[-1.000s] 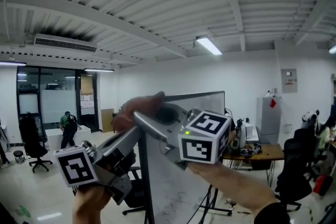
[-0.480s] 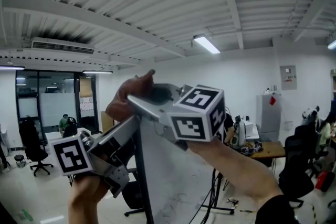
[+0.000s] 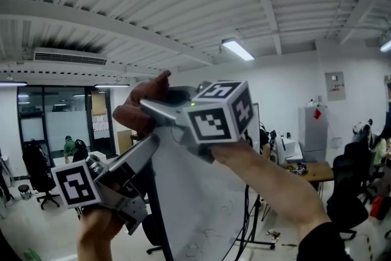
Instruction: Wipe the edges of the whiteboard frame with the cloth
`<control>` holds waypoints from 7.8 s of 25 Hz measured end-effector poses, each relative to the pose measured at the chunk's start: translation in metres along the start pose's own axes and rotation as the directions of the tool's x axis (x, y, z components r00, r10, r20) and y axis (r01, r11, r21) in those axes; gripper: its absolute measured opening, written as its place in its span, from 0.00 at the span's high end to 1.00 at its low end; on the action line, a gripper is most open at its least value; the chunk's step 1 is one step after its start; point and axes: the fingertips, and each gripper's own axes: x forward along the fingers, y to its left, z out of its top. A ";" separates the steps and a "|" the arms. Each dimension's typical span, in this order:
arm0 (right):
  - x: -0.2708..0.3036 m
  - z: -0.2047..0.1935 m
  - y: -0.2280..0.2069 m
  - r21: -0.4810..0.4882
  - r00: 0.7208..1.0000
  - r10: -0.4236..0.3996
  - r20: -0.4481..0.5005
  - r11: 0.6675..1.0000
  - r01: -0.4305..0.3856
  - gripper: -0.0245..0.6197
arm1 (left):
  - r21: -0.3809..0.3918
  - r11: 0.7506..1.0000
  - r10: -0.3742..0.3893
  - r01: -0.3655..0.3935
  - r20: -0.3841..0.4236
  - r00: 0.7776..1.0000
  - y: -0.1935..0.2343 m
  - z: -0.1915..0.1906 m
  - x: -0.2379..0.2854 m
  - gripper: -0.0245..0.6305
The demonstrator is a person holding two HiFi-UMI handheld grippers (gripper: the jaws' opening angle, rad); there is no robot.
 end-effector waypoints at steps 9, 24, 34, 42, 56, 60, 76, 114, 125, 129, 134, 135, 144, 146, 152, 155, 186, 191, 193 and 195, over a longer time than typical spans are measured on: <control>-0.008 -0.026 -0.038 0.042 0.995 0.049 -0.087 0.998 -0.045 0.77 | 0.037 0.999 0.021 -0.021 -0.014 1.000 -0.010 -0.013 0.021 0.98; -0.034 -0.047 -0.091 -0.025 0.984 0.150 -0.098 0.988 -0.153 0.78 | 0.084 0.985 0.154 -0.153 -0.011 0.988 0.025 -0.060 0.094 0.98; -0.031 -0.055 -0.118 0.021 0.980 0.188 -0.067 0.982 -0.187 0.78 | 0.094 0.972 0.215 -0.213 -0.007 0.977 0.054 -0.067 0.100 0.98; -0.030 -0.059 -0.123 0.030 0.983 0.157 -0.095 0.988 -0.154 0.78 | 0.077 0.983 0.170 -0.167 -0.028 0.985 0.053 -0.080 0.109 0.98; -0.027 -0.081 -0.144 0.010 0.981 0.111 -0.160 0.994 -0.111 0.78 | 0.030 0.997 0.068 -0.066 -0.062 0.996 0.051 -0.106 0.128 0.98; -0.047 -0.101 -0.162 -0.008 0.981 0.127 -0.146 0.992 -0.130 0.78 | 0.074 0.994 0.083 -0.079 -0.049 0.995 0.055 -0.122 0.147 0.98; -0.086 -0.161 -0.258 -0.052 0.965 0.234 -0.115 0.969 -0.241 0.78 | 0.096 0.971 0.223 -0.221 -0.012 0.975 0.156 -0.177 0.254 0.98; -0.117 -0.218 -0.352 0.186 0.951 0.293 -0.102 0.944 -0.271 0.78 | -0.029 0.999 0.015 -0.016 -0.045 0.999 0.209 -0.236 0.344 0.98; -0.126 -0.232 -0.379 0.151 0.961 0.242 -0.134 0.964 -0.221 0.78 | -0.058 0.998 0.006 -0.009 -0.061 0.998 0.232 -0.245 0.355 0.98; -0.132 -0.239 -0.395 0.133 0.959 0.254 -0.125 0.962 -0.238 0.78 | -0.037 0.999 0.033 -0.036 -0.067 0.997 0.246 -0.254 0.368 0.98; -0.138 -0.257 -0.418 0.096 0.949 0.287 -0.132 0.956 -0.276 0.78 | -0.013 0.997 0.069 -0.070 -0.073 0.995 0.267 -0.266 0.395 0.98; -0.144 -0.262 -0.425 0.094 0.947 0.292 -0.131 0.955 -0.281 0.78 | -0.007 0.997 0.074 -0.075 -0.076 0.994 0.271 -0.271 0.405 0.98; -0.168 -0.289 -0.472 0.087 0.930 0.356 -0.089 0.933 -0.349 0.78 | 0.016 0.990 0.142 -0.141 -0.105 0.984 0.308 -0.319 0.466 0.98; -0.170 -0.292 -0.479 0.073 0.929 0.359 -0.087 0.933 -0.353 0.78 | 0.010 0.987 0.163 -0.163 -0.100 0.982 0.318 -0.322 0.473 0.98; -0.181 -0.304 -0.493 0.057 0.924 0.371 -0.098 0.929 -0.367 0.78 | -0.012 0.980 0.195 -0.196 -0.076 0.978 0.338 -0.336 0.496 0.98; -0.185 -0.311 -0.506 0.038 0.929 0.348 -0.124 0.937 -0.346 0.78 | -0.012 0.980 0.196 -0.197 -0.075 0.978 0.342 -0.343 0.507 0.98; -0.219 -0.386 -0.640 0.009 0.943 0.106 -0.316 0.994 -0.108 0.78 | -0.157 0.987 -0.018 0.012 -0.038 0.999 0.399 -0.377 0.588 0.98; -0.221 -0.395 -0.657 -0.010 0.933 0.075 -0.353 0.996 -0.084 0.78 | -0.158 0.984 -0.092 0.084 -0.039 0.995 0.406 -0.377 0.603 0.98; -0.227 -0.398 -0.665 -0.013 0.930 0.057 -0.364 0.998 -0.066 0.78 | -0.166 0.980 -0.115 0.106 -0.041 0.993 0.409 -0.380 0.606 0.98; -0.231 -0.403 -0.672 -0.012 0.929 0.042 -0.367 0.999 -0.050 0.78 | -0.175 0.977 -0.128 0.119 -0.042 0.991 0.412 -0.381 0.608 0.98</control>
